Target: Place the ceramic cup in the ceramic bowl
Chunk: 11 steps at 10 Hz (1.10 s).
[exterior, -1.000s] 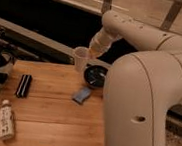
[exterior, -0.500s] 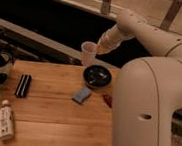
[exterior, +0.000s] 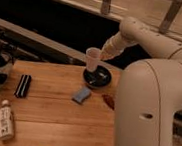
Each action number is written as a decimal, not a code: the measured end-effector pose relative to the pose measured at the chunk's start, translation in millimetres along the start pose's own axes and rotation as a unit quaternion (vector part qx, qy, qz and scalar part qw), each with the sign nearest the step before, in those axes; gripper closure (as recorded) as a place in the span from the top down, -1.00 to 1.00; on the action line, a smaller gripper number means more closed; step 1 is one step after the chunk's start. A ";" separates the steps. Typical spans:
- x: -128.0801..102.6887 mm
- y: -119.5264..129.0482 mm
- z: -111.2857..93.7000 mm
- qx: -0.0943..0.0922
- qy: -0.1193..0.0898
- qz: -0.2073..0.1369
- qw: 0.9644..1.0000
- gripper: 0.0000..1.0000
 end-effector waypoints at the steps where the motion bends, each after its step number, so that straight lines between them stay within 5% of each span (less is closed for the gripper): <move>1: -2.5 -0.9 4.2 0.003 0.003 0.003 1.000 -1.00; 11: 19.9 -45.4 57.8 0.033 0.033 0.025 0.999 -1.00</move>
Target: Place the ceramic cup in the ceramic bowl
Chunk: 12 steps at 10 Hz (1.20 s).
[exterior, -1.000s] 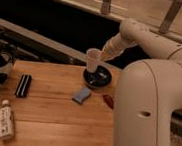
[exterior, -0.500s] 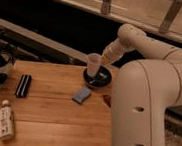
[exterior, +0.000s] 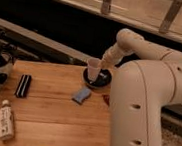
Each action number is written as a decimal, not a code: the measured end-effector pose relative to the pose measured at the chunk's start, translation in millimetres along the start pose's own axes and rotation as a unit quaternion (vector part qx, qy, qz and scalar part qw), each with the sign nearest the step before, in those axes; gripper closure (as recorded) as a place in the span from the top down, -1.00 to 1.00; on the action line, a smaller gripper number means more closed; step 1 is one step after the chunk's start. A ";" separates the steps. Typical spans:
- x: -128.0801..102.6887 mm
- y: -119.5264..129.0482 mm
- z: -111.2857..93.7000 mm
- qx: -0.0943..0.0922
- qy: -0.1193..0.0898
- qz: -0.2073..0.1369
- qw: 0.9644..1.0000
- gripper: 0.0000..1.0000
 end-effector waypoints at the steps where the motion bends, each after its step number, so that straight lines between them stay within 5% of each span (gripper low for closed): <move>1: 2.4 -6.0 4.2 0.003 0.003 0.003 1.000 -1.00; 5: 7.4 -6.5 14.1 0.008 0.011 0.003 1.000 -0.95; 8: 4.3 -12.4 7.6 0.008 0.008 0.008 1.000 -0.43; 12: 5.3 -11.4 12.4 0.009 0.010 0.007 1.000 -0.12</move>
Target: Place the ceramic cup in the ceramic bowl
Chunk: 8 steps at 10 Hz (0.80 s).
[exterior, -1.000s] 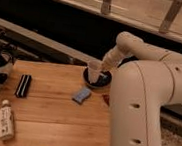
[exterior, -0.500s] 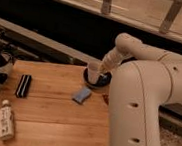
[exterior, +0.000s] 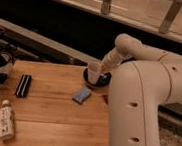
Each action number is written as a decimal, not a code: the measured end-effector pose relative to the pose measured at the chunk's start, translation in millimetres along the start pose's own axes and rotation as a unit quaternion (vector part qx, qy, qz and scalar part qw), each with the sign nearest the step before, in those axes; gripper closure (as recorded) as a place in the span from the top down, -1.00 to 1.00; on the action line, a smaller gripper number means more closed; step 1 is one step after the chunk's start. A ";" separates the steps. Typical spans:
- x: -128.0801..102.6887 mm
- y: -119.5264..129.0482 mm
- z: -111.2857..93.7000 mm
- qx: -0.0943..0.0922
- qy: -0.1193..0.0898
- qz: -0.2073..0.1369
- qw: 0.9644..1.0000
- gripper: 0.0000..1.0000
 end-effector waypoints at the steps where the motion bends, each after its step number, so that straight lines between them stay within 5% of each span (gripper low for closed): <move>1: -0.4 -1.8 -1.1 0.000 0.000 0.002 1.000 0.06; 3: 0.5 -2.1 3.1 0.000 0.001 0.002 1.000 0.09; 5: 0.0 0.2 4.8 -0.001 0.000 0.000 1.000 -0.22; 8: 0.1 -3.6 2.9 0.000 0.002 0.003 1.000 -0.28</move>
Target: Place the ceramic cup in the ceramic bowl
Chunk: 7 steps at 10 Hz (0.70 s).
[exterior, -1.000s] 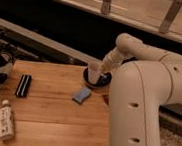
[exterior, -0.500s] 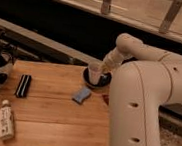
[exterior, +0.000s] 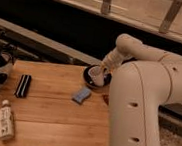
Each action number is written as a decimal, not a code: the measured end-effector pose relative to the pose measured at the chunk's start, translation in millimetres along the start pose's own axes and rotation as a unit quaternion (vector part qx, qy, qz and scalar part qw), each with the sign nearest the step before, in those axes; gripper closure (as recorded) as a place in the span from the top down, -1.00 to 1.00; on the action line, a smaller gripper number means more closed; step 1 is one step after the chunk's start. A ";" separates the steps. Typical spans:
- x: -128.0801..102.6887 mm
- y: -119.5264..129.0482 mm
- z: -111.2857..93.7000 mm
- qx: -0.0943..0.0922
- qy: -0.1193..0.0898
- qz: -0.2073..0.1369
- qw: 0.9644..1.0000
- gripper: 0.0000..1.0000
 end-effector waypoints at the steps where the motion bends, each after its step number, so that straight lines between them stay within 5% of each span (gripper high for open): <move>1: -0.2 0.9 0.6 -0.001 -0.001 -0.001 1.000 -0.13; 4: -0.9 2.9 -0.3 -0.001 0.000 -0.002 1.000 0.35; 7: -1.1 1.4 -2.5 0.000 0.001 -0.001 1.000 0.38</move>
